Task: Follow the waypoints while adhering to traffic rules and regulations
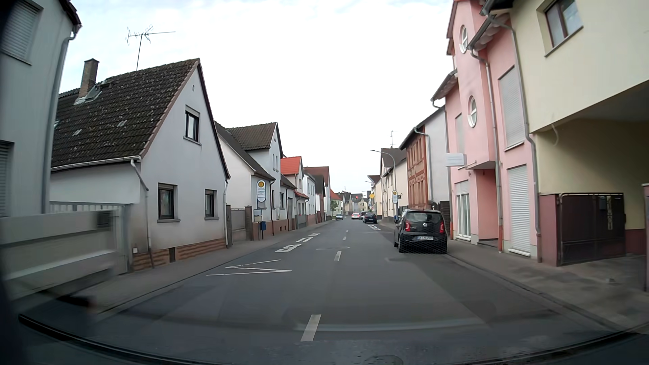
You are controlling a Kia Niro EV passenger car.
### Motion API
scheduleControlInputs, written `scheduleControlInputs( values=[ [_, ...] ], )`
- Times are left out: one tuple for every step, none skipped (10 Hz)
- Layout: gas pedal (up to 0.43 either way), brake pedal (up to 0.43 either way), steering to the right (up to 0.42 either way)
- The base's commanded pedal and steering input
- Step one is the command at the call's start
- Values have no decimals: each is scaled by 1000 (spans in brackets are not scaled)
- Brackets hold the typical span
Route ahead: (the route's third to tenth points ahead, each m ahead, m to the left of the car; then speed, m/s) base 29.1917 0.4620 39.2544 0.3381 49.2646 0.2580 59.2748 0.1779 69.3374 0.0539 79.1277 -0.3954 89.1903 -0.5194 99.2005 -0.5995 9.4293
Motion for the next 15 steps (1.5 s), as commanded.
scheduleControlInputs(
  values=[
    [110, 0, -23],
    [87, 0, -22],
    [67, 0, -20],
    [47, 0, -15],
    [20, 0, -11],
    [0, 0, -5],
    [0, 0, -2],
    [0, 0, -1],
    [0, 0, -1],
    [0, 0, -1],
    [0, 0, 0],
    [0, 0, 0],
    [0, 0, 1],
    [0, 0, 3],
    [0, 0, 4]
  ],
)
